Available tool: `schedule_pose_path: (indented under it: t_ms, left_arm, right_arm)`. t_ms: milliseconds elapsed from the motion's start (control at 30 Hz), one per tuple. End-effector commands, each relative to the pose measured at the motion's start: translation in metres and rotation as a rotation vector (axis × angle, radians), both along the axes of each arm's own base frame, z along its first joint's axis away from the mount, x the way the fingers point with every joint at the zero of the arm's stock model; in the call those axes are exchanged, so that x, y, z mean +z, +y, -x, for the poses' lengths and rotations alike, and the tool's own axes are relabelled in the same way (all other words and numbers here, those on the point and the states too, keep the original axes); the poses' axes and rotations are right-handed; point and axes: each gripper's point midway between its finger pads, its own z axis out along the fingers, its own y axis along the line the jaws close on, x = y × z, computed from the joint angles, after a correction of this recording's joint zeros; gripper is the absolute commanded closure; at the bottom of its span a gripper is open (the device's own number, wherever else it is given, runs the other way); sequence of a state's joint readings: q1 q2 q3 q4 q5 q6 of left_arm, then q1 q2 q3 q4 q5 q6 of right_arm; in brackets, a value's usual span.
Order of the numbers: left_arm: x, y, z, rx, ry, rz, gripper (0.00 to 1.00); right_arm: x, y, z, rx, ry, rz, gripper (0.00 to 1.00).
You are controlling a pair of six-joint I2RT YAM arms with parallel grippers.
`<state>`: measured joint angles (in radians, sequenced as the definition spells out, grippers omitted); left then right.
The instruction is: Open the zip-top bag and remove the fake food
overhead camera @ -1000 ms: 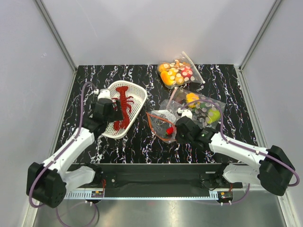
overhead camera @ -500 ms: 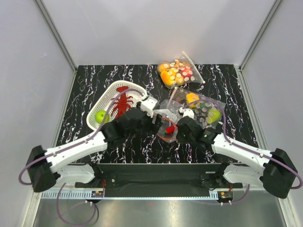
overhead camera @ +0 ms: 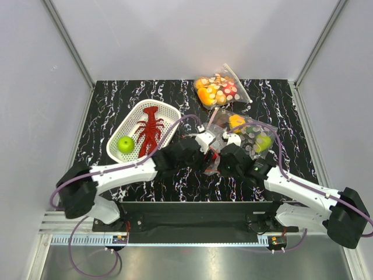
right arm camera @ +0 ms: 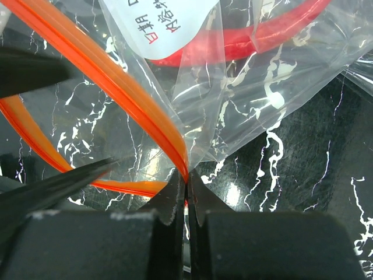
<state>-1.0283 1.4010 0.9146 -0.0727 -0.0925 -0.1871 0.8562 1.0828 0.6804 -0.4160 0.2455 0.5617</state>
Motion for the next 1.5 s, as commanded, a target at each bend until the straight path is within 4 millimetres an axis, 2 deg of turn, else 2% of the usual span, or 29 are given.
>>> schedule_pose_path:
  t_ms: [0,167,300,533,667,867,1033,1267,1467]
  left_arm:
    - [0.001,-0.027,-0.017,-0.013,-0.033,0.018,0.4]
    - [-0.015,-0.036,-0.03,-0.01,-0.06,-0.017,0.39]
    - [-0.03,-0.032,-0.043,0.014,-0.059,-0.044,0.34]
    - [-0.044,-0.028,-0.061,-0.002,-0.055,-0.037,0.26]
    - [-0.057,-0.032,-0.068,-0.028,-0.038,-0.044,0.25]
    - [-0.065,-0.034,-0.08,-0.031,-0.03,-0.046,0.25]
    - [-0.076,-0.031,-0.091,-0.024,-0.008,-0.06,0.25]
    - [-0.095,-0.031,-0.098,-0.03,0.019,-0.102,0.27]
    - [-0.1,-0.032,-0.104,-0.032,0.026,-0.13,0.4]
  right_arm:
    - [0.01,0.0,-0.005,-0.028,-0.027,-0.034,0.97]
    - [0.004,0.001,-0.004,-0.03,-0.022,-0.045,0.97]
    - [0.0,0.004,-0.006,-0.02,-0.025,-0.048,0.97]
    - [-0.007,0.014,-0.007,0.013,-0.013,-0.063,0.97]
    - [-0.012,0.016,-0.007,0.011,-0.009,-0.074,0.97]
    - [-0.02,0.015,-0.009,0.001,0.001,-0.058,0.97]
    - [-0.024,0.02,-0.014,0.01,0.003,-0.057,0.97]
    - [-0.03,0.024,-0.019,0.015,0.016,-0.063,0.98]
    - [-0.032,0.021,-0.019,0.01,0.016,-0.064,0.97]
